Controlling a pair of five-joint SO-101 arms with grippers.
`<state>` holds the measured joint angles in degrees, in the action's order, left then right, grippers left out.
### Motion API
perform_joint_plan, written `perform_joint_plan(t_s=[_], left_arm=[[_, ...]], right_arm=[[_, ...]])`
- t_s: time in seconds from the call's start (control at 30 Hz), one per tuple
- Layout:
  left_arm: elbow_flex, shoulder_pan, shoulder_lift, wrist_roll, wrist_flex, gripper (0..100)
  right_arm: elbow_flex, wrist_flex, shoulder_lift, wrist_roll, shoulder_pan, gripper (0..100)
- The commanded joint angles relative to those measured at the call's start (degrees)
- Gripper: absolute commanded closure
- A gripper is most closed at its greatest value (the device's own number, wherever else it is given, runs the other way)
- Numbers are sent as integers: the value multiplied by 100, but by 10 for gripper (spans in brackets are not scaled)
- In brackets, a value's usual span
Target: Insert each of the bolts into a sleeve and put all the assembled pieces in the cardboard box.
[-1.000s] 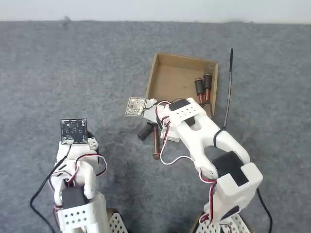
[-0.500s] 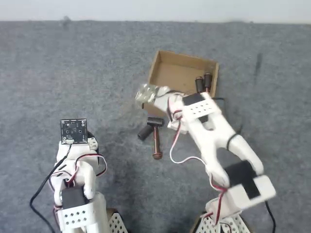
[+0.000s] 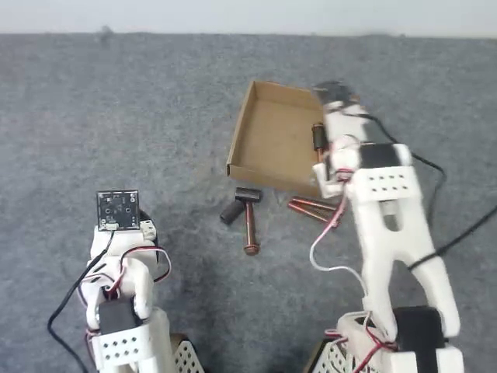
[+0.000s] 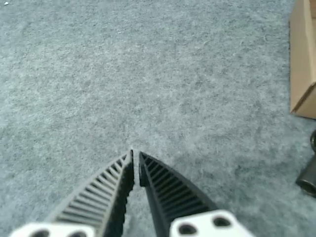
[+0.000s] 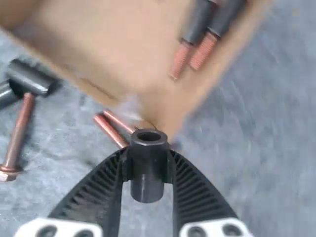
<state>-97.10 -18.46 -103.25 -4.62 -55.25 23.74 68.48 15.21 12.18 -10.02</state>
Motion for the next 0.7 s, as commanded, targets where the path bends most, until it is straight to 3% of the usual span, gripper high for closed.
perform_joint_plan(t_s=[0.0, 0.17, 0.47, 0.67], left_arm=[[48, -9, -79, -53, -35, 985], [48, 0, -79, -53, -35, 985], [48, 0, -79, -44, -44, 985], [48, 0, -79, -18, -176, 985]], right_arm=[[-18, 303, 426, -448, 936, 991], [501, -84, 470, -273, 1771, 989], [1846, -1174, 470, -325, 2255, 989], [2910, -2536, 453, -281, 2826, 989]])
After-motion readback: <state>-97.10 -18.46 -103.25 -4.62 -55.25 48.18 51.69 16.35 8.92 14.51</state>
